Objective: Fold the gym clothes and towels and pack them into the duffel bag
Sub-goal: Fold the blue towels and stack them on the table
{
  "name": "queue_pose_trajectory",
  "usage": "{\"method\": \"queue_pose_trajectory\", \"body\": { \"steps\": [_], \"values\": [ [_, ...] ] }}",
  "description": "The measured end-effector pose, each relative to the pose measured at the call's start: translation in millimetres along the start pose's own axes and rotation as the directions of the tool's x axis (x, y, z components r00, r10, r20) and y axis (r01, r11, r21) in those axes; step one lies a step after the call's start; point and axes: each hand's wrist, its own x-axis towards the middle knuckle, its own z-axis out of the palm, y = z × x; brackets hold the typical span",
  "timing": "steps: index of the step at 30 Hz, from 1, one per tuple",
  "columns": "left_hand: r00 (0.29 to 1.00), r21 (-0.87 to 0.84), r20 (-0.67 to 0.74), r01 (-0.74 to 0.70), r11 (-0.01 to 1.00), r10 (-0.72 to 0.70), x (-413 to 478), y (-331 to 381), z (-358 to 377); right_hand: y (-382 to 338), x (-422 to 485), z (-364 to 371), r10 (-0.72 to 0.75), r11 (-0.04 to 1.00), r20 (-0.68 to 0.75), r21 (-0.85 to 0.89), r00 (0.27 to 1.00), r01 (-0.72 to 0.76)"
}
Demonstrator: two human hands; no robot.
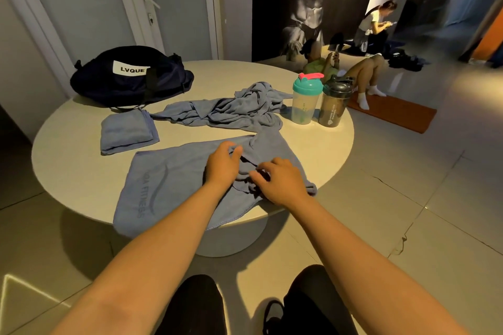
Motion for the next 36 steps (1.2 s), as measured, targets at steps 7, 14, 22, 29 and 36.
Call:
{"method": "queue_pose_trajectory", "body": {
  "steps": [7, 14, 22, 29, 36],
  "values": [
    [0.971, -0.335, -0.206, 0.048, 0.941, -0.123, 1, -2, -30, -14, -9, 4, -0.016, 0.998, -0.283, -0.069, 0.959, -0.004],
    [0.94, 0.053, -0.243, 0.26, 0.964, -0.24, -1, -24, -58, -30, -12, 12, -0.055, 0.996, 0.133, -0.063, 0.99, 0.064],
    [0.993, 0.384, 0.105, -0.085, 0.919, 0.048, -21, -37, -37, -20, -5, 5, 0.167, 0.957, 0.071, -0.25, 0.983, -0.145],
    [0.981, 0.25, 0.173, -0.131, 0.959, 0.088, -19, -36, -34, -28, -16, 11, -0.119, 0.992, -0.176, -0.06, 0.977, 0.11],
    [0.964, 0.019, -0.266, 0.032, 0.999, -0.026, -28, -39, -66, -32, -33, 29, -0.054, 0.997, -0.194, 0.049, 0.979, 0.065]
  ]
}}
